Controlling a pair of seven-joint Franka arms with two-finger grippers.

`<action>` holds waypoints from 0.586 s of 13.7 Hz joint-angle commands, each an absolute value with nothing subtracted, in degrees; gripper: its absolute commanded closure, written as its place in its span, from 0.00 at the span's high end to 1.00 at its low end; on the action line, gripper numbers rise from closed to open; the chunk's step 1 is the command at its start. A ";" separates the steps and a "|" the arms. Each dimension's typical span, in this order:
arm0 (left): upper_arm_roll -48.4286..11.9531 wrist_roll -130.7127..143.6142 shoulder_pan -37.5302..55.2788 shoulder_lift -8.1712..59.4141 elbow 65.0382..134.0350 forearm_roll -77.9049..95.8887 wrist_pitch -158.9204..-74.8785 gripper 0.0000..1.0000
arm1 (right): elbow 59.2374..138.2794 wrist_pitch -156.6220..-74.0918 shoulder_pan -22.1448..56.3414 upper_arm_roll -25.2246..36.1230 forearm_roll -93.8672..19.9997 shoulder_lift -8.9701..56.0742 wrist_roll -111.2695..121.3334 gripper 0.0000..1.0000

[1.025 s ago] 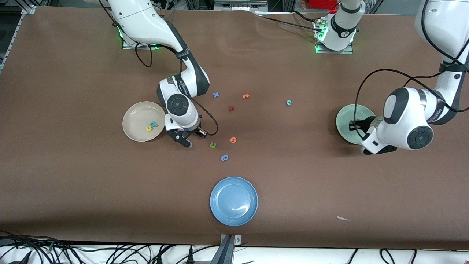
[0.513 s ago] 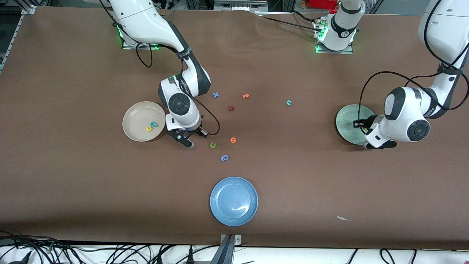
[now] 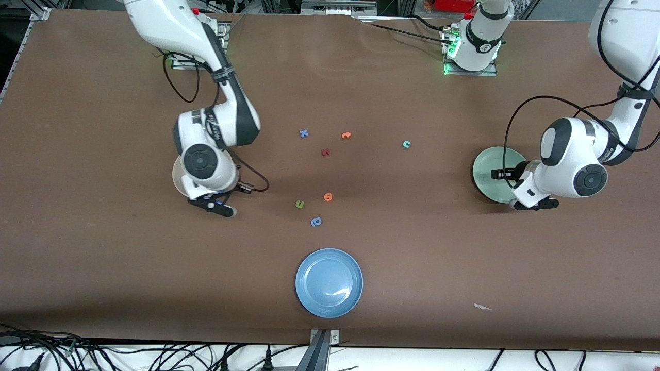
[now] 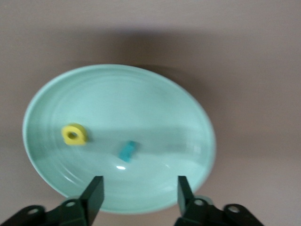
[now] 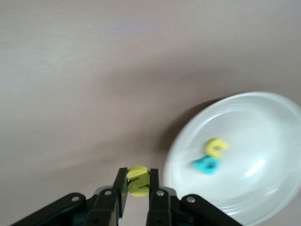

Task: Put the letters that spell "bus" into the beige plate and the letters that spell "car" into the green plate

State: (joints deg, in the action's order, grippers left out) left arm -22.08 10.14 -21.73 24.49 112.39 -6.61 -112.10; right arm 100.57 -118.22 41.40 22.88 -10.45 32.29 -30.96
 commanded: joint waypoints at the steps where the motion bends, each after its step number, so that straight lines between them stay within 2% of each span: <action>1: -27.31 17.37 -21.71 20.30 113.55 -3.52 -109.86 1.00 | 110.69 -118.12 41.92 25.22 -10.46 25.26 -24.64 0.12; 2: -28.99 20.53 -21.53 20.39 113.82 -3.52 -110.04 1.00 | 113.96 -118.30 41.92 26.79 -10.46 22.96 -21.30 0.17; 3: -30.92 24.31 -21.45 20.48 113.99 -3.43 -110.47 1.00 | 114.95 -118.04 41.84 28.63 -10.89 22.24 -18.31 0.52; 4: -33.11 28.70 -21.45 20.65 114.69 -3.43 -111.17 0.96 | 114.87 -118.04 41.84 28.83 -11.07 22.67 -18.02 1.00; 6: -36.72 35.57 -21.45 20.65 118.37 -3.43 -117.82 0.95 | 113.91 -117.95 41.84 28.74 -11.16 23.38 -18.10 1.00; 8: -38.75 41.80 -20.23 20.83 124.95 -3.86 -129.49 0.95 | 110.59 -116.20 41.75 28.74 -11.16 23.20 -17.49 1.00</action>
State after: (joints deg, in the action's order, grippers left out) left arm -37.40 36.81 -20.72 21.47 118.96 -4.28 -120.94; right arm 112.43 -117.68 41.52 28.83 -10.54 24.42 -18.89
